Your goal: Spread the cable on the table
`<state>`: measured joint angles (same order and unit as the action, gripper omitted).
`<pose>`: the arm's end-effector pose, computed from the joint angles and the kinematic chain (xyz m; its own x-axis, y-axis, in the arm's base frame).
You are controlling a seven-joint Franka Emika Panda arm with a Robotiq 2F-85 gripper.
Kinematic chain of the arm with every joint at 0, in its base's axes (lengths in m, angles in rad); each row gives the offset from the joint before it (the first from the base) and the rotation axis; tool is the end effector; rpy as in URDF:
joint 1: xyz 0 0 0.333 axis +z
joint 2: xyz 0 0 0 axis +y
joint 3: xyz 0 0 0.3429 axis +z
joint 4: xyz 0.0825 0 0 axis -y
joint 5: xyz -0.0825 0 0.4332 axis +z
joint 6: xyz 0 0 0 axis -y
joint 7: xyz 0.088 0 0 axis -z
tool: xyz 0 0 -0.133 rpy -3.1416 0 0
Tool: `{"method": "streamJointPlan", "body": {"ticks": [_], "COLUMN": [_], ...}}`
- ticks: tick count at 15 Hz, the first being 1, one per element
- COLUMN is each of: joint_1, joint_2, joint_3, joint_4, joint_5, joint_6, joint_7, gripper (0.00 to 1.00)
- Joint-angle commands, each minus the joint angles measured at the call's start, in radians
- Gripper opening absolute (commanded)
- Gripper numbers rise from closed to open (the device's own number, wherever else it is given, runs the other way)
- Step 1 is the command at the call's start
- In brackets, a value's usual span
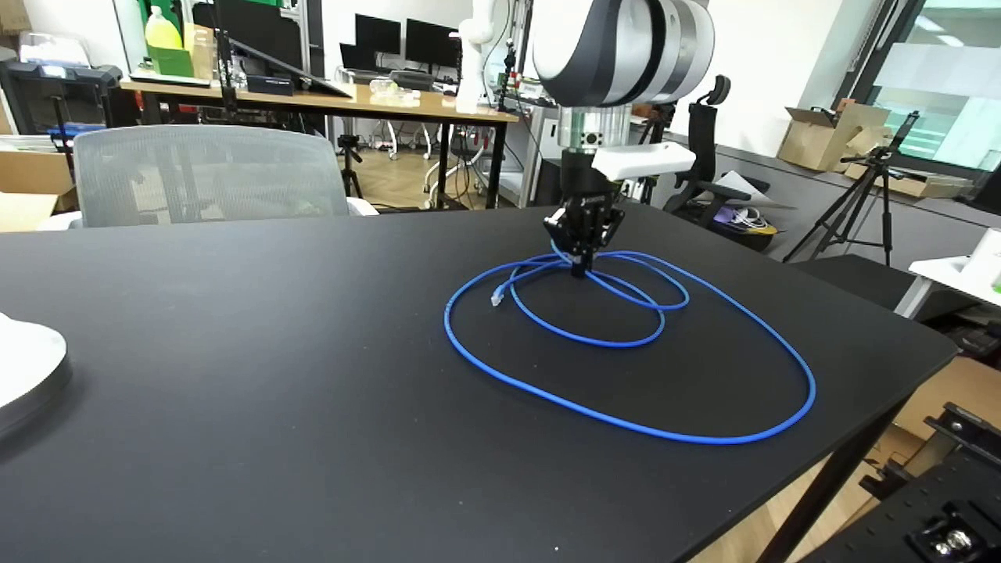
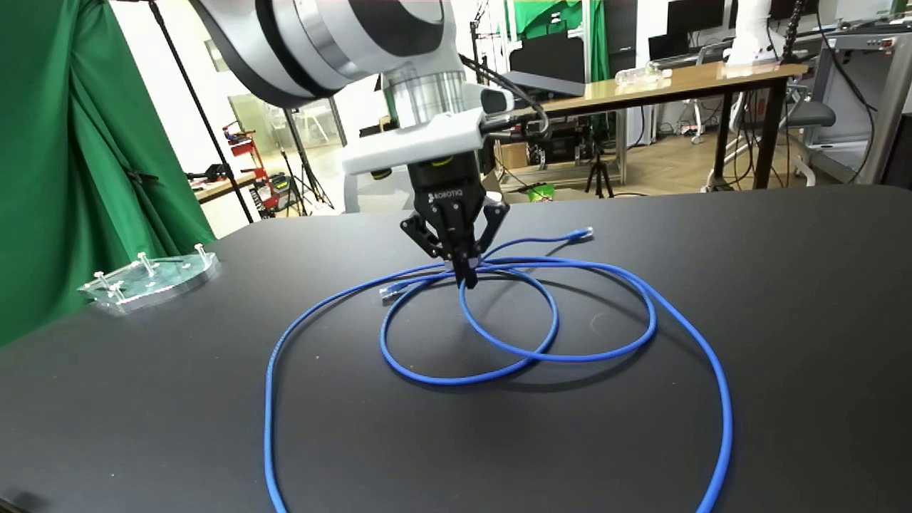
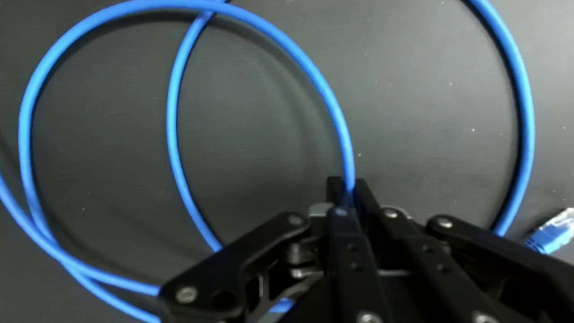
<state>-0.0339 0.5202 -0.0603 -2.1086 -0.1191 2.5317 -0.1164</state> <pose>0.5985 -0.0589 0.1122 0.9860 0.1243 -0.1114 0.1332 -0.9882 0.0757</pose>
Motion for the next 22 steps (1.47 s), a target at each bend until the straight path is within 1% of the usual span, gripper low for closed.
{"method": "streamJointPlan", "body": {"ticks": [1, 5, 9, 11, 12, 14, 16, 19, 22], "joint_1": [-0.009, -0.006, -0.001, -0.002, -0.003, 0.006, 0.018, 0.031, 0.040], "joint_2": [-0.104, -0.223, -0.348, -0.406, -0.434, -0.477, -0.503, -0.484, -0.453], "joint_3": [0.019, 0.052, 0.099, 0.127, 0.141, 0.149, 0.142, 0.131, 0.132], "joint_4": [-0.028, -0.051, -0.059, -0.059, -0.055, -0.044, -0.030, 0.009, 0.034], "joint_5": [0.001, 0.026, 0.074, 0.136, 0.185, 0.264, 0.307, 0.356, 0.339], "joint_6": [-0.035, -0.046, -0.081, -0.116, -0.145, -0.206, -0.269, -0.369, -0.433], "joint_7": [-0.028, -0.059, -0.129, -0.198, -0.248, -0.325, -0.363, -0.408, -0.411], "gripper": [0.02, 0.02, 0.02, 0.02, 0.02, 0.02, 0.02, 0.02, 0.02]}}
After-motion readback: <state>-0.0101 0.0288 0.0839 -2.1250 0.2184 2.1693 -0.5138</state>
